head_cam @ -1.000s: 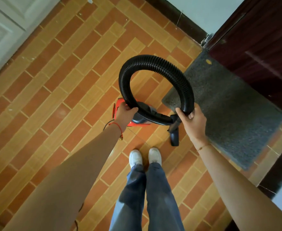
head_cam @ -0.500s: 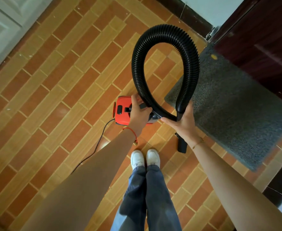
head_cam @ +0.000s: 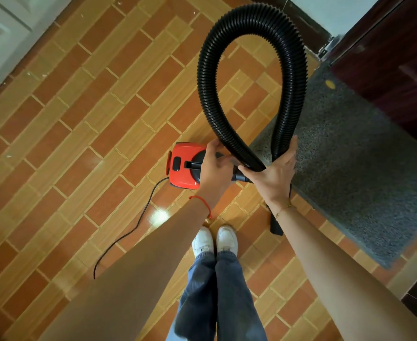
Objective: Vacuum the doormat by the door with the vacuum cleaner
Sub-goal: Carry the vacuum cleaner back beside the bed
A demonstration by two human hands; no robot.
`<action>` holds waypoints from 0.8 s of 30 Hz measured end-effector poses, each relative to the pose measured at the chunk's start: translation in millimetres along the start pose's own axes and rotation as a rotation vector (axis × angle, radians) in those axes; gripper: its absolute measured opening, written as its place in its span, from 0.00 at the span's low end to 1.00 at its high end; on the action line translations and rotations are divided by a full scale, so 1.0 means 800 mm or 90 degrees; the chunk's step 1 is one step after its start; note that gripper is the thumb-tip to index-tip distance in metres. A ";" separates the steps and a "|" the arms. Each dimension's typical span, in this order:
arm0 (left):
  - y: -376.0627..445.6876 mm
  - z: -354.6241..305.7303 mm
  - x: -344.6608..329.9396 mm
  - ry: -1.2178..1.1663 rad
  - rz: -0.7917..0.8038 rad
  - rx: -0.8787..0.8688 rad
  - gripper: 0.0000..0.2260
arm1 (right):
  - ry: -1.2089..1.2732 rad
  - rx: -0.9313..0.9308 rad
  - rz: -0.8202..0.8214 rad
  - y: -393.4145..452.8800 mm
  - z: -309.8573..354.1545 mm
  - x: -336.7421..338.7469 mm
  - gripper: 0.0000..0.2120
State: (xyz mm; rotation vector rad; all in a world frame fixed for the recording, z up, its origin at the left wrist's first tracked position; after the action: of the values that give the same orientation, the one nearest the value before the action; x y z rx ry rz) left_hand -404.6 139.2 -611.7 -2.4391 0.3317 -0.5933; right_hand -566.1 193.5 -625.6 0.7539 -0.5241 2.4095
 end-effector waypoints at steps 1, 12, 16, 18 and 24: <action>0.002 -0.001 -0.001 0.009 0.002 -0.014 0.20 | -0.002 -0.001 0.004 0.003 -0.001 -0.006 0.64; 0.039 0.038 -0.002 0.015 -0.021 -0.018 0.22 | 0.040 0.071 -0.037 0.028 -0.010 -0.021 0.43; 0.064 0.094 0.030 0.266 -0.069 -0.019 0.23 | 0.051 0.073 -0.045 0.041 -0.013 -0.026 0.42; 0.079 0.129 0.042 0.353 -0.063 -0.011 0.23 | 0.055 0.080 -0.044 0.046 -0.015 -0.029 0.41; 0.126 0.221 0.056 0.463 0.029 0.068 0.34 | 0.099 0.094 -0.023 0.057 -0.024 -0.045 0.40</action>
State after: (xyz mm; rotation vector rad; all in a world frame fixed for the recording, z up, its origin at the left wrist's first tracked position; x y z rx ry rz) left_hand -289.1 131.0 -785.4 -2.0275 0.6186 -1.4278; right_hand -576.6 154.1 -671.7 0.6253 -0.2700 2.4671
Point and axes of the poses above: each hand's wrist, its own y-axis towards the middle knuckle, its own x-axis out of the back of the hand, z = x × y, the point moved 7 cm from there along y, towards the middle knuckle, and after that the axes turned 13 degrees about y, right-handed, at the moved point
